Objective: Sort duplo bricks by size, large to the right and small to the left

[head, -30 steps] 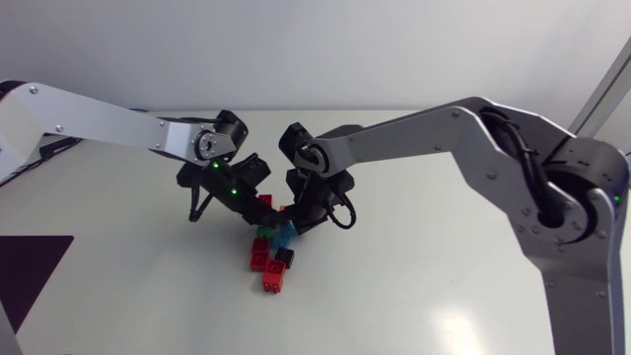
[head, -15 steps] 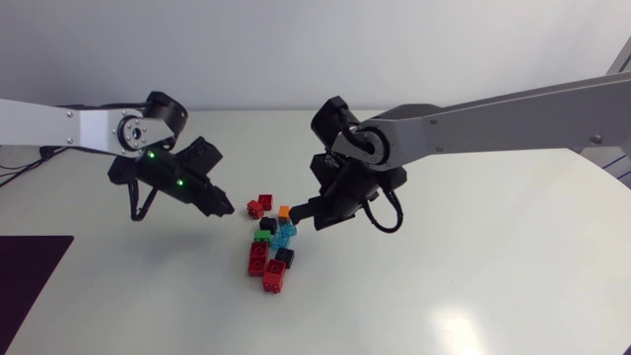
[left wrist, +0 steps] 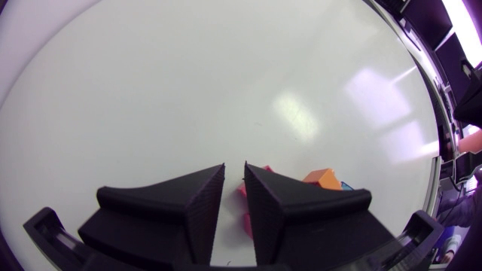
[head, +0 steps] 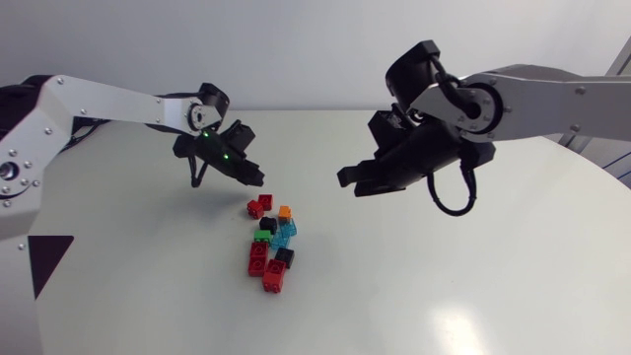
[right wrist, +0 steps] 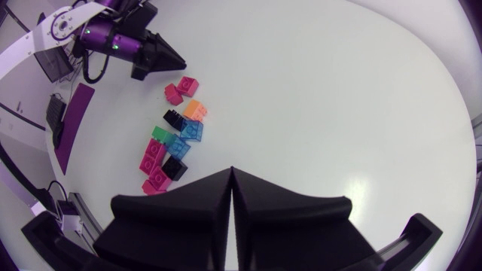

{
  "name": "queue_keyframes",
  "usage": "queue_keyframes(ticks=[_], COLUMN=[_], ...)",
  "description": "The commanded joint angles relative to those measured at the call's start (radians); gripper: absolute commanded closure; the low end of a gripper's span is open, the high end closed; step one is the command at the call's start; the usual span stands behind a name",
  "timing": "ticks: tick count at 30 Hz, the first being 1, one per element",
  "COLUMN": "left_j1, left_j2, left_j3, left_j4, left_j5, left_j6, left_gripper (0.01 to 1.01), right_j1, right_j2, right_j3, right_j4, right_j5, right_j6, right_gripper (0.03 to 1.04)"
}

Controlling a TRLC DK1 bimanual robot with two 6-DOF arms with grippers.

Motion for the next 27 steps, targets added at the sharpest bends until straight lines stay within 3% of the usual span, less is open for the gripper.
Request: queue_keyframes(ticks=[1,11,27], left_j1=[-0.020,-0.043,0.052], left_j2=[0.043,0.071,-0.313], left_j3=[0.023,-0.035,-0.520], left_j4=[-0.011,-0.003,0.078], left_j5=[0.006,-0.017,-0.011], left_j6=[-0.016,-0.016,0.074], left_gripper=[0.811,0.811,0.811], right_j1=[0.002,0.030,0.057], right_j2=[-0.012,-0.046,-0.084], right_j3=[-0.043,-0.067,-0.104], right_j4=[-0.004,-0.004,0.005], right_j5=[-0.005,-0.005,-0.005], right_j6=[0.008,0.020,0.033], right_gripper=[1.01,1.01,1.01])
